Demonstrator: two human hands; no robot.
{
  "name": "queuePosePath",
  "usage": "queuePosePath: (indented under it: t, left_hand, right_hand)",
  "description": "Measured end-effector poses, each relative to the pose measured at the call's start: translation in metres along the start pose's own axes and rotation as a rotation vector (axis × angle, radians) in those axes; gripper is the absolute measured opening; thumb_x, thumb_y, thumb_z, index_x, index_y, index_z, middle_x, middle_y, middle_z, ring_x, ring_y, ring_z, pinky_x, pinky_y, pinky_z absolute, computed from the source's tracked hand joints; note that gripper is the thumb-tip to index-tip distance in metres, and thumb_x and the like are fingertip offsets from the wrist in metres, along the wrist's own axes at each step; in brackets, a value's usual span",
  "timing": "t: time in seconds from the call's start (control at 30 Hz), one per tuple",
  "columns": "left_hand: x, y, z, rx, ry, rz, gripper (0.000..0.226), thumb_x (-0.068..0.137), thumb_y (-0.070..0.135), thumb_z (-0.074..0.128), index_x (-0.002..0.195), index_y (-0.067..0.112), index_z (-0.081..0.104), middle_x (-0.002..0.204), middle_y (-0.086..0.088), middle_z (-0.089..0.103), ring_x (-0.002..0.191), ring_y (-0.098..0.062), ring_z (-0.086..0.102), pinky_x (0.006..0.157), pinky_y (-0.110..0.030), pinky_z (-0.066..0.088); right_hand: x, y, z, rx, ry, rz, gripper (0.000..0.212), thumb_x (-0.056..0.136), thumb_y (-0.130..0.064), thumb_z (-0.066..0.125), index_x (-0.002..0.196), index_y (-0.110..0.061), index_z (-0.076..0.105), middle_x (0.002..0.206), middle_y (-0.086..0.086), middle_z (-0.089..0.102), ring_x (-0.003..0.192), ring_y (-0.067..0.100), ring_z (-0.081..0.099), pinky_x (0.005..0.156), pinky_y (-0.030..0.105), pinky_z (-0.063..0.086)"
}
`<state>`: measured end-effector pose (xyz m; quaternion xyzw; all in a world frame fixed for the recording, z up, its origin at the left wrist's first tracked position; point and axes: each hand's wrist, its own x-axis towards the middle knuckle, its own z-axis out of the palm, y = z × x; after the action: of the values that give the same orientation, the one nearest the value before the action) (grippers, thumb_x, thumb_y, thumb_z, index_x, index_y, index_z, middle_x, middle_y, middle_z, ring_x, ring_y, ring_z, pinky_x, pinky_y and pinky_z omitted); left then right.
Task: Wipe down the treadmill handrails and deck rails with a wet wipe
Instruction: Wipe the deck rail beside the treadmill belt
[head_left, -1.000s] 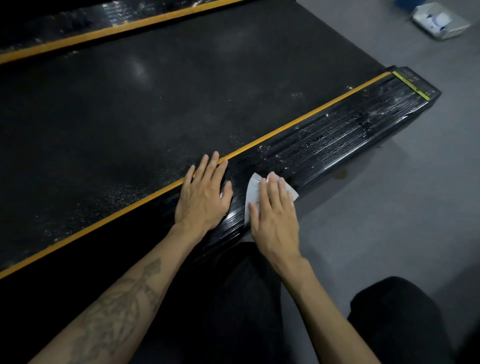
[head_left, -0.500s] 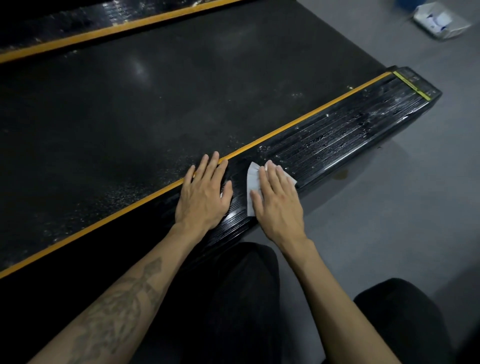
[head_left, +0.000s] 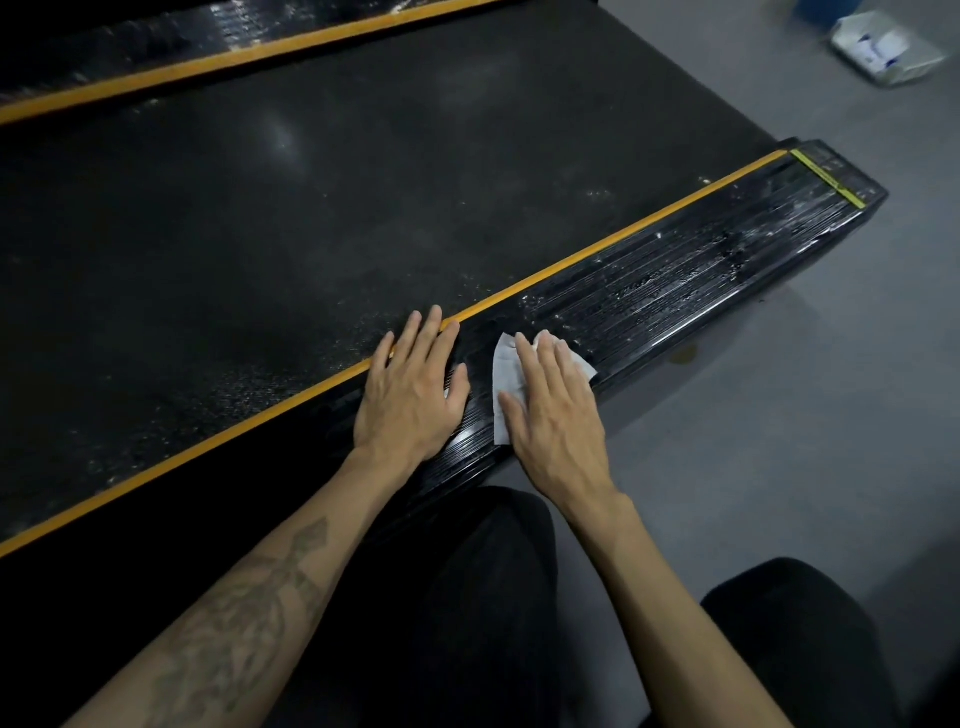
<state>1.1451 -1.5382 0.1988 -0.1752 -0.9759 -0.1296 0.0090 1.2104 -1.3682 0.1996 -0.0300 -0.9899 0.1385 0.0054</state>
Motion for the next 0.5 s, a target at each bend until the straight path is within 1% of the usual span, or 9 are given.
queuePosePath:
  t: [0.1, 0.17, 0.2, 0.27, 0.37, 0.43, 0.5]
  left_hand:
    - [0.000, -0.001, 0.000, -0.004, 0.001, 0.001, 0.059, 0.108, 0.041, 0.035, 0.161, 0.017, 0.029, 0.171, -0.002, 0.019, 0.159, -0.018, 0.013, 0.128, -0.044, 0.015]
    - [0.001, -0.001, 0.000, -0.003, 0.003, -0.003, 0.059, 0.108, 0.042, 0.035, 0.161, 0.018, 0.029, 0.171, -0.002, 0.019, 0.159, -0.018, 0.013, 0.128, -0.044, 0.015]
    - [0.001, 0.000, 0.001, 0.001, 0.002, -0.004, 0.059, 0.108, 0.042, 0.034, 0.161, 0.018, 0.029, 0.171, -0.002, 0.019, 0.159, -0.018, 0.012, 0.128, -0.044, 0.015]
    - [0.001, 0.000, 0.001, 0.001, 0.001, -0.006, 0.059, 0.108, 0.042, 0.034, 0.161, 0.018, 0.029, 0.171, -0.002, 0.019, 0.159, -0.018, 0.013, 0.128, -0.044, 0.015]
    - [0.002, -0.001, 0.002, -0.005, 0.005, -0.004, 0.059, 0.107, 0.041, 0.034, 0.161, 0.018, 0.031, 0.170, -0.003, 0.021, 0.158, -0.018, 0.014, 0.128, -0.045, 0.016]
    - [0.002, -0.001, 0.002, -0.007, 0.008, -0.003, 0.058, 0.107, 0.041, 0.035, 0.161, 0.017, 0.031, 0.170, -0.003, 0.021, 0.158, -0.019, 0.014, 0.128, -0.046, 0.017]
    - [0.002, 0.000, 0.002, -0.009, 0.009, -0.003, 0.058, 0.107, 0.041, 0.035, 0.161, 0.017, 0.031, 0.170, -0.003, 0.022, 0.158, -0.019, 0.014, 0.128, -0.046, 0.017]
  right_hand:
    - [0.000, -0.002, 0.001, 0.062, 0.035, 0.004, 0.056, 0.110, -0.042, 0.036, 0.160, -0.018, 0.029, 0.171, 0.012, 0.014, 0.158, 0.028, 0.011, 0.126, 0.046, 0.018]
    - [-0.002, -0.005, 0.002, 0.050, 0.043, -0.018, 0.053, 0.109, -0.042, 0.038, 0.153, -0.012, 0.041, 0.168, 0.016, 0.018, 0.157, 0.032, 0.016, 0.125, 0.049, 0.021]
    - [-0.003, -0.007, 0.003, 0.023, 0.036, -0.034, 0.054, 0.109, -0.043, 0.036, 0.151, -0.010, 0.043, 0.167, 0.017, 0.021, 0.156, 0.033, 0.018, 0.125, 0.050, 0.021]
    - [-0.006, -0.009, 0.005, -0.067, -0.001, -0.072, 0.060, 0.110, -0.048, 0.028, 0.155, -0.010, 0.039, 0.168, 0.015, 0.023, 0.157, 0.033, 0.015, 0.125, 0.051, 0.020]
    - [0.000, -0.005, 0.001, -0.114, -0.052, -0.078, 0.066, 0.108, -0.053, 0.022, 0.162, -0.015, 0.025, 0.171, 0.011, 0.011, 0.159, 0.028, 0.005, 0.128, 0.046, 0.014]
    - [0.005, 0.000, -0.003, -0.157, -0.079, -0.035, 0.069, 0.107, -0.054, 0.014, 0.164, -0.016, 0.015, 0.172, 0.010, 0.002, 0.159, 0.026, -0.002, 0.128, 0.043, 0.010]
    - [0.003, 0.000, -0.005, -0.194, -0.079, 0.043, 0.071, 0.106, -0.054, 0.006, 0.165, -0.014, 0.009, 0.172, 0.013, -0.003, 0.159, 0.027, -0.006, 0.128, 0.041, 0.008]
